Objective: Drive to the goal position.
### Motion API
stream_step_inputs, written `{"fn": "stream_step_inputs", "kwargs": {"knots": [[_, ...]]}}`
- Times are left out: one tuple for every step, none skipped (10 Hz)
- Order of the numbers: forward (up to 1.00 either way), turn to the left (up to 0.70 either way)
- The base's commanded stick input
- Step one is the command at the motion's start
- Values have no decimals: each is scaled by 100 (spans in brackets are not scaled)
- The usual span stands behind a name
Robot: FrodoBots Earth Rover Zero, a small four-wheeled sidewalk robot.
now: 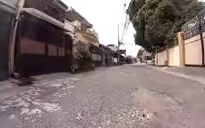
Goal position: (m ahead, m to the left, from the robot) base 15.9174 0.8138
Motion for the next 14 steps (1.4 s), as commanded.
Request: {"fn": "stream_step_inputs", "kwargs": {"knots": [[50,7],[50,7],[50,7],[50,7],[50,-5],[50,-38],[50,-43],[50,-43],[50,-43],[50,-34],[50,-10],[50,6],[50,7],[50,7]]}}
